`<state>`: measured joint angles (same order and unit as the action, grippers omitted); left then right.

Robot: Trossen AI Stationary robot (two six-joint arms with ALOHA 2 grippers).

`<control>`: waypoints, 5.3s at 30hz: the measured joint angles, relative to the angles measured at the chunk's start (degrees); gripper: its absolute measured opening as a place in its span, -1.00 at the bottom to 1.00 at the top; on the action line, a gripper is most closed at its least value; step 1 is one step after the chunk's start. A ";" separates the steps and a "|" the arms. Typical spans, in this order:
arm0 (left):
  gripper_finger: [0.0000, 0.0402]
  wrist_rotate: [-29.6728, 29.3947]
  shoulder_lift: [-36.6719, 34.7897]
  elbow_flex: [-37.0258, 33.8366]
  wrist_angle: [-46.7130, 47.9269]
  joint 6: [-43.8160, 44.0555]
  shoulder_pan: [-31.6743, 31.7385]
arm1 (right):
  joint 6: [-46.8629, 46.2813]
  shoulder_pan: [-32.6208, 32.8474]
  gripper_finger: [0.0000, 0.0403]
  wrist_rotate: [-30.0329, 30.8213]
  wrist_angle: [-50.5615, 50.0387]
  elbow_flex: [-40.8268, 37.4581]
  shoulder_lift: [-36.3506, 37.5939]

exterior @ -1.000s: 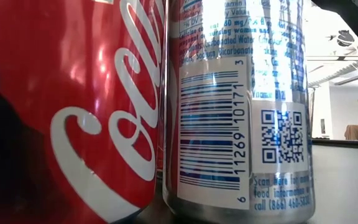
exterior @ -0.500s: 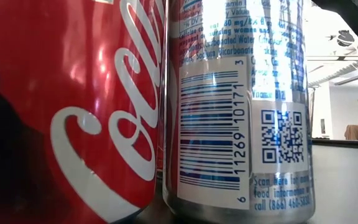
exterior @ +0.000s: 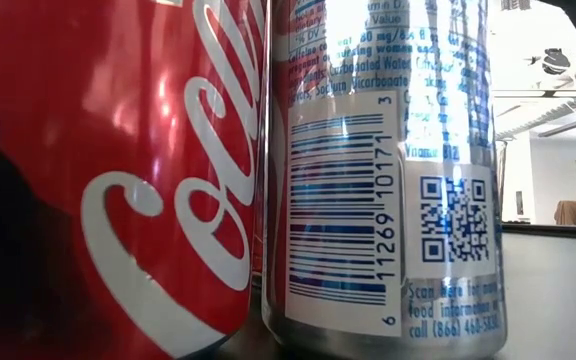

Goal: Sort soda cans
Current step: Put the red-white soda can into the right transparent bin

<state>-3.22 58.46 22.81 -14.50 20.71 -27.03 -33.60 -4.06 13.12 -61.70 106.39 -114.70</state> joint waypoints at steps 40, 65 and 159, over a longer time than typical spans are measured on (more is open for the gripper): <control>0.94 0.00 -0.02 0.00 -1.09 -0.02 0.00 | -36.56 27.98 0.69 1.80 2.52 -0.02 7.73; 0.94 1.29 -0.02 0.02 -0.80 -0.16 0.00 | -45.02 31.96 0.69 3.49 10.46 -0.02 3.72; 0.94 -0.27 0.00 0.02 0.09 -0.11 0.00 | -26.94 41.37 0.69 1.69 14.95 -18.97 2.11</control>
<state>-3.50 58.46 22.83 -14.41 20.60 -27.03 -60.54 37.31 14.81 -46.75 87.42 -112.60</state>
